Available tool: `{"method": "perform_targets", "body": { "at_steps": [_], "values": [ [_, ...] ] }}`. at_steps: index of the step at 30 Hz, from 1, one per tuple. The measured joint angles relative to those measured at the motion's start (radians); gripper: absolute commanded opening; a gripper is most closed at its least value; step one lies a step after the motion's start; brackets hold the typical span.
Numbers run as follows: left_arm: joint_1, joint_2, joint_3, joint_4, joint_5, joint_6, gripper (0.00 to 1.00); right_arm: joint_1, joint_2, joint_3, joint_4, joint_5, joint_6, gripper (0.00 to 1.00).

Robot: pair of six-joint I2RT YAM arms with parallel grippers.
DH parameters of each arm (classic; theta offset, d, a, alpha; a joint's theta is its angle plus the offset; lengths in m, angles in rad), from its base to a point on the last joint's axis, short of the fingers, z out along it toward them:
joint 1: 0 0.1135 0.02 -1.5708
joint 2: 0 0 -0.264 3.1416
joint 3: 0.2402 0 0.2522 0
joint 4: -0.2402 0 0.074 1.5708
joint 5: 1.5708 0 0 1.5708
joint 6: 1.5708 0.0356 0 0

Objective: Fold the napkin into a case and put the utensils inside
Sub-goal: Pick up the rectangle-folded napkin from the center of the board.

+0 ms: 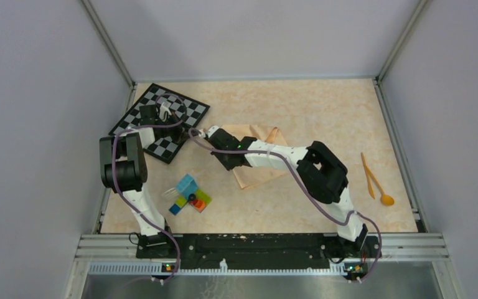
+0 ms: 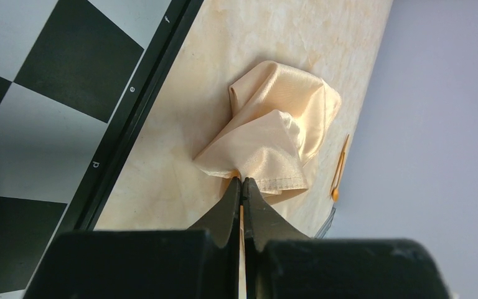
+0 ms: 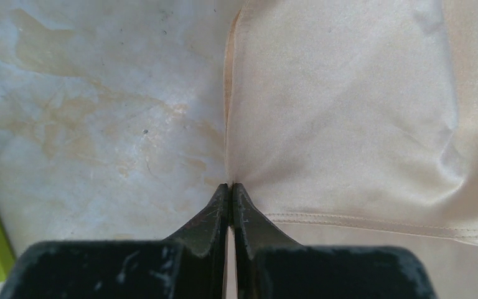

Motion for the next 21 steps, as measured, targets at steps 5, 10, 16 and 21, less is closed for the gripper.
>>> {"method": "perform_targets", "body": {
  "at_steps": [5, 10, 16, 21],
  "values": [
    [0.000, 0.000, 0.000, 0.000, 0.009, 0.000, 0.00, -0.034, -0.041, 0.000, 0.007, -0.061, 0.018, 0.00],
    [0.000, 0.000, 0.000, 0.000, 0.017, 0.000, 0.00, -0.055, -0.049, -0.002, 0.007, -0.082, 0.006, 0.00],
    [0.000, 0.000, 0.000, 0.013, 0.034, -0.001, 0.00, -0.056, -0.096, -0.122, 0.083, -0.060, -0.169, 0.00],
    [-0.006, -0.030, -0.005, 0.041, 0.065, -0.014, 0.00, -0.056, -0.254, -0.363, 0.217, -0.063, -0.462, 0.00]
  ]
}}
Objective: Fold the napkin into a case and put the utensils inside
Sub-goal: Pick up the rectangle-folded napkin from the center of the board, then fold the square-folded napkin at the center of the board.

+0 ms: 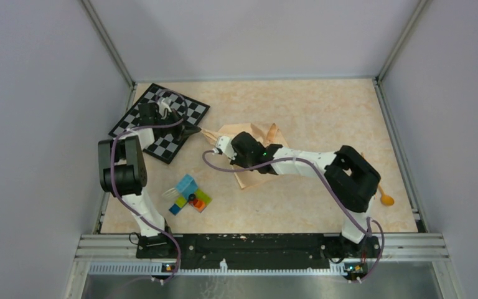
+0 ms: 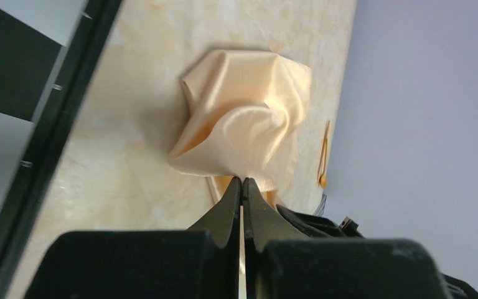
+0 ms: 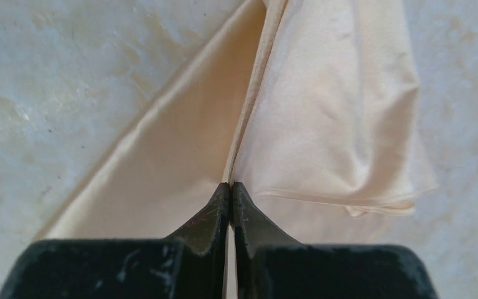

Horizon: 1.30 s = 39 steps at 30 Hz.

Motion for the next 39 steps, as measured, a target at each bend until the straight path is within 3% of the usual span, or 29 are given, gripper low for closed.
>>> {"method": "perform_targets", "body": {
  "at_steps": [8, 15, 22, 39],
  "values": [
    [-0.113, -0.208, -0.066, 0.006, -0.012, -0.034, 0.00, -0.101, -0.185, -0.044, 0.014, -0.023, -0.311, 0.00],
    [-0.283, -0.389, -0.148, 0.012, -0.062, -0.063, 0.00, -0.281, -0.315, -0.065, -0.015, -0.090, -0.460, 0.00],
    [-0.391, -0.489, -0.248, 0.007, -0.128, -0.093, 0.00, -0.350, -0.418, -0.165, -0.053, -0.142, -0.600, 0.00],
    [-0.617, -0.573, -0.405, 0.030, -0.240, -0.153, 0.00, -0.394, -0.510, -0.255, -0.027, -0.245, -0.687, 0.00]
  ]
}}
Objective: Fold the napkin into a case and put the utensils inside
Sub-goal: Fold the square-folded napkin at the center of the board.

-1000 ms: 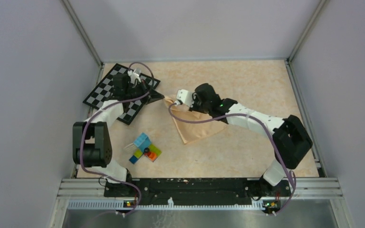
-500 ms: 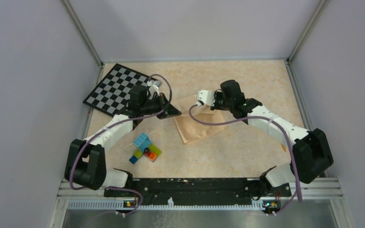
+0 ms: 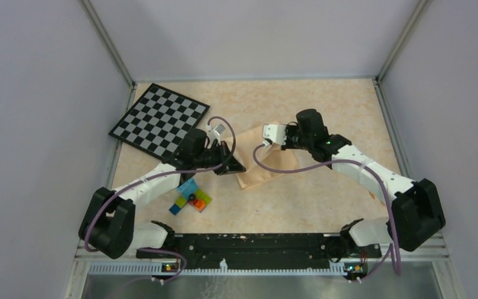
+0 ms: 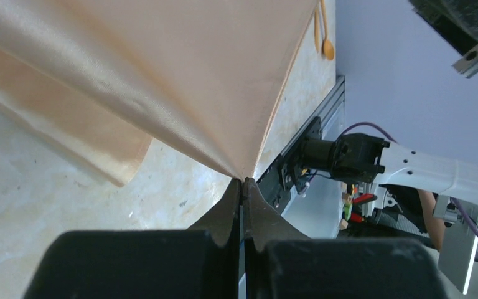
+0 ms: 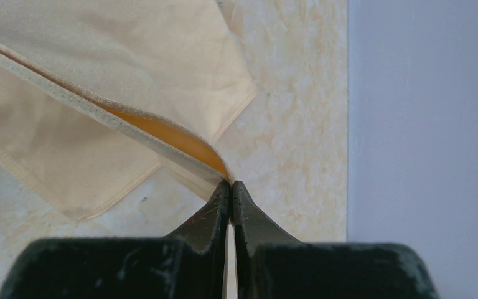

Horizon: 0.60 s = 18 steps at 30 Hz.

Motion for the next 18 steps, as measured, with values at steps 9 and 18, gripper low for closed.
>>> {"method": "perform_targets", "body": {
  "at_steps": [9, 18],
  "values": [
    [-0.082, 0.011, -0.103, 0.042, -0.055, -0.022, 0.00, 0.034, -0.071, -0.113, -0.051, -0.013, -0.014, 0.00],
    [-0.106, 0.111, -0.125, 0.088, -0.087, -0.019, 0.00, 0.042, -0.008, -0.188, -0.001, 0.005, 0.002, 0.00]
  ]
}}
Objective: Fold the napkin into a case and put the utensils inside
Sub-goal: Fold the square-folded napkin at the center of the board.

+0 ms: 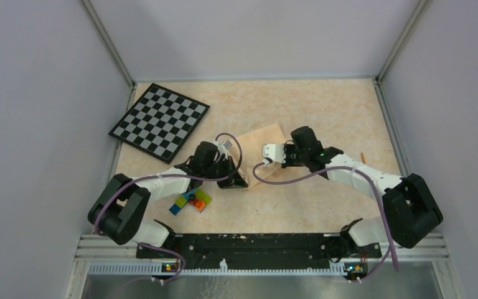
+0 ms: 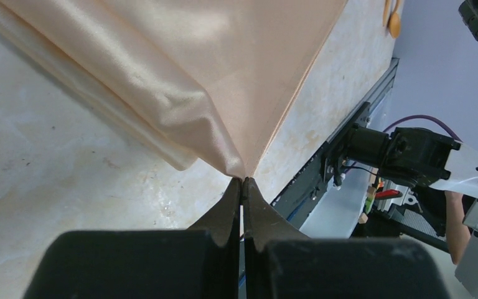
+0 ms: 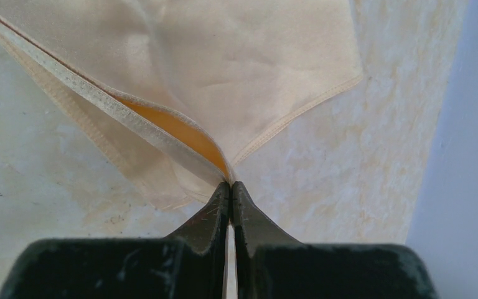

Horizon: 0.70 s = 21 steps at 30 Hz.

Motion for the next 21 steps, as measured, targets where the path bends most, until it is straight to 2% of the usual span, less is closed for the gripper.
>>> {"method": "perform_targets", "body": {
  "at_steps": [18, 21],
  "values": [
    [0.000, 0.087, -0.031, 0.066, -0.026, 0.006, 0.00, 0.007, 0.070, -0.026, 0.050, 0.008, 0.069, 0.00],
    [0.000, 0.093, -0.033, 0.068, -0.026, 0.006, 0.00, 0.013, 0.080, -0.019, 0.030, 0.007, 0.148, 0.24]
  ]
}}
